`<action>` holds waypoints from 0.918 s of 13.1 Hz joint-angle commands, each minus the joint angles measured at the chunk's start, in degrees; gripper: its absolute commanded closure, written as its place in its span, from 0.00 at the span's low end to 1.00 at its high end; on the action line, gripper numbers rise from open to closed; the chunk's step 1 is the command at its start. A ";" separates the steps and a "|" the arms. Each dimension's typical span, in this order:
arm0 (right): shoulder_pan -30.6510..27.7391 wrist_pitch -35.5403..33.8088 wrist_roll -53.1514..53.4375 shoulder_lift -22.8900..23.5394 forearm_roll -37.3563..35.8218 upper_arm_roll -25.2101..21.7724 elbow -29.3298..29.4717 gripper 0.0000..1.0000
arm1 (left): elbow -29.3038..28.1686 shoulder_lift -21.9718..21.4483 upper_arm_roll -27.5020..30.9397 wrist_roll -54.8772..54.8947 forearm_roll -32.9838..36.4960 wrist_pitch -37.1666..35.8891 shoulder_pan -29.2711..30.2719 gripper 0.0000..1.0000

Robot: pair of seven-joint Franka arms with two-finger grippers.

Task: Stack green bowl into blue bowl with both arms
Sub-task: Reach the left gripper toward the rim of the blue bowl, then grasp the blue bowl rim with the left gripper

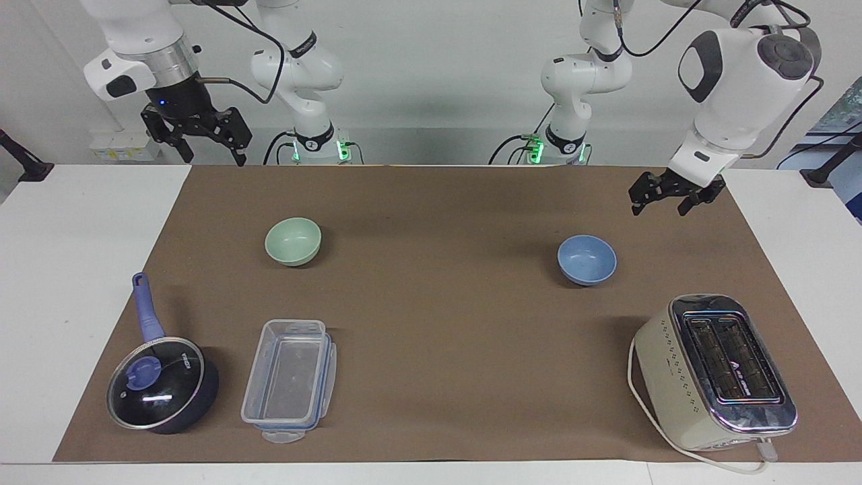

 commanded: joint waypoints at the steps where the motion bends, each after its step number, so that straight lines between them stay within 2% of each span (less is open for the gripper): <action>1: -0.37 -0.26 0.47 -0.97 0.32 0.12 -0.94 0.00 | -6.94 -1.54 0.00 -0.18 0.52 6.46 0.12 0.00; 7: -0.37 -0.26 0.47 -0.97 0.32 0.12 -0.94 0.00 | -20.29 1.01 -0.09 -2.99 0.52 25.43 -1.64 0.00; 10: -0.37 -0.26 0.47 -0.97 0.32 0.12 -0.94 0.00 | -23.65 3.99 -0.09 -6.14 0.52 31.78 -2.86 0.00; 11: -0.37 -0.26 0.47 -0.97 0.32 0.12 -1.03 0.00 | -24.88 5.31 -0.09 -8.24 0.52 34.58 -3.13 0.03; 12: -0.37 -0.26 0.47 -0.97 0.32 0.12 -0.94 0.00 | -26.02 6.28 -0.09 -10.79 0.52 37.48 -3.91 0.47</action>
